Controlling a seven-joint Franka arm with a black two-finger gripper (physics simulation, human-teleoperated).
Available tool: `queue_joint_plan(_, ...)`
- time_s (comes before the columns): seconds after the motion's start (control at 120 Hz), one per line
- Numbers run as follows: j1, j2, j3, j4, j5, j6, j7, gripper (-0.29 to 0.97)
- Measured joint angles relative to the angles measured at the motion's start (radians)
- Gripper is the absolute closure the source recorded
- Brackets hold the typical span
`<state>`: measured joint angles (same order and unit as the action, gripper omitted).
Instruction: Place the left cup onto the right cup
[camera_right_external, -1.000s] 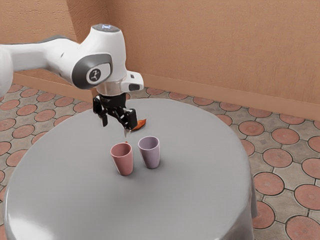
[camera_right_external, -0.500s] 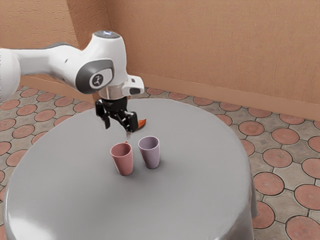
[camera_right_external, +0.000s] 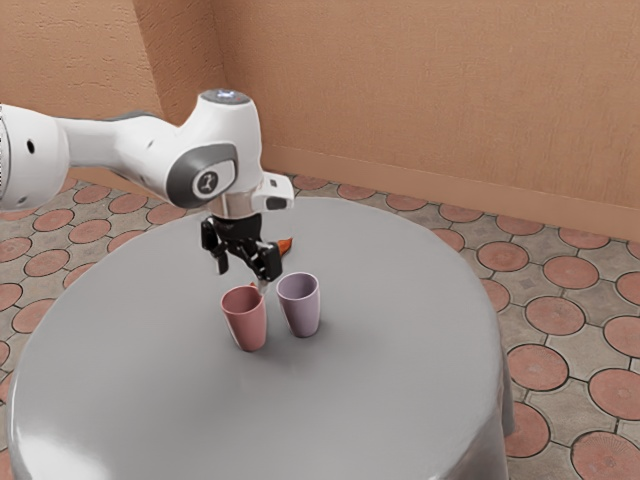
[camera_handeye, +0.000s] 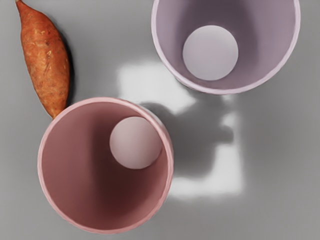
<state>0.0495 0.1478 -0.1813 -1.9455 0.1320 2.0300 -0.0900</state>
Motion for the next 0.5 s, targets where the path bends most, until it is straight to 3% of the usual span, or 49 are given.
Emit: queue_joint_plan(0.5,0.009,0.051,0.0,-0.027,0.004,0.074,0.014,0.0)
